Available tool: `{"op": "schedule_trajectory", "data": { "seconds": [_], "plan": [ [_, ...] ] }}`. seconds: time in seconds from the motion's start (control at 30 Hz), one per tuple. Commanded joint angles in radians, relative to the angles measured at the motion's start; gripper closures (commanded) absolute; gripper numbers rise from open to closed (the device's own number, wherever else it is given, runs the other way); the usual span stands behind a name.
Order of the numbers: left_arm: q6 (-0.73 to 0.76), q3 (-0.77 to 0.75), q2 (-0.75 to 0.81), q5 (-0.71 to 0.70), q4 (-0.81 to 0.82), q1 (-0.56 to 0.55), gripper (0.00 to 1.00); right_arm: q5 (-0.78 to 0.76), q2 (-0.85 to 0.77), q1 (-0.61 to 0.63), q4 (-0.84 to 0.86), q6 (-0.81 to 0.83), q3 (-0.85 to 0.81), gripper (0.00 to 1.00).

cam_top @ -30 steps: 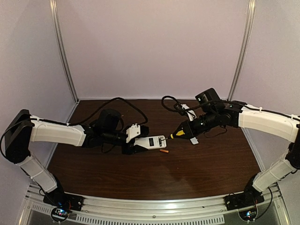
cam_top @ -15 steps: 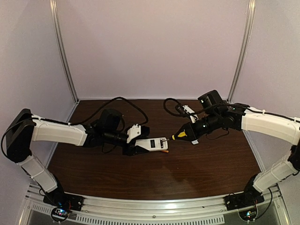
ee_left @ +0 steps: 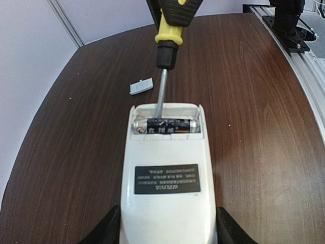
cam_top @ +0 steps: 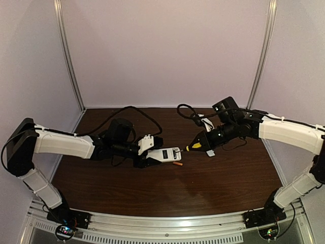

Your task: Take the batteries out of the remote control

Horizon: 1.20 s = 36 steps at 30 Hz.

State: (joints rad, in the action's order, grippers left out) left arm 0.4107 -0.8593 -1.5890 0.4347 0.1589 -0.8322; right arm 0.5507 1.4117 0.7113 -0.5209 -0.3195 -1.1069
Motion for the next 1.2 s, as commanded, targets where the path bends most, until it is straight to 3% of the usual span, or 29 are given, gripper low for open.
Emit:
{"op": "schedule_trajectory", "data": {
  "seconds": [0.0,0.37,0.73,0.93,1.17],
  "plan": [
    [0.018,-0.013,0.045,-0.028,0.146,-0.001,1.00,0.000,0.036,-0.003,-0.097,-0.092,-0.016,1.00],
    [0.039,-0.011,0.056,-0.069,0.147,-0.005,1.00,0.008,0.032,-0.003,-0.135,-0.228,-0.036,1.00],
    [0.027,-0.010,0.063,-0.038,0.151,-0.008,1.00,0.080,0.013,-0.003,0.022,-0.234,0.050,1.00],
    [0.002,0.001,0.071,-0.002,0.167,-0.008,1.00,0.103,-0.037,-0.002,0.146,-0.149,0.119,1.00],
    [-0.013,-0.002,0.059,0.031,0.162,-0.008,1.00,0.082,-0.075,0.000,0.105,0.012,0.139,1.00]
  ]
}}
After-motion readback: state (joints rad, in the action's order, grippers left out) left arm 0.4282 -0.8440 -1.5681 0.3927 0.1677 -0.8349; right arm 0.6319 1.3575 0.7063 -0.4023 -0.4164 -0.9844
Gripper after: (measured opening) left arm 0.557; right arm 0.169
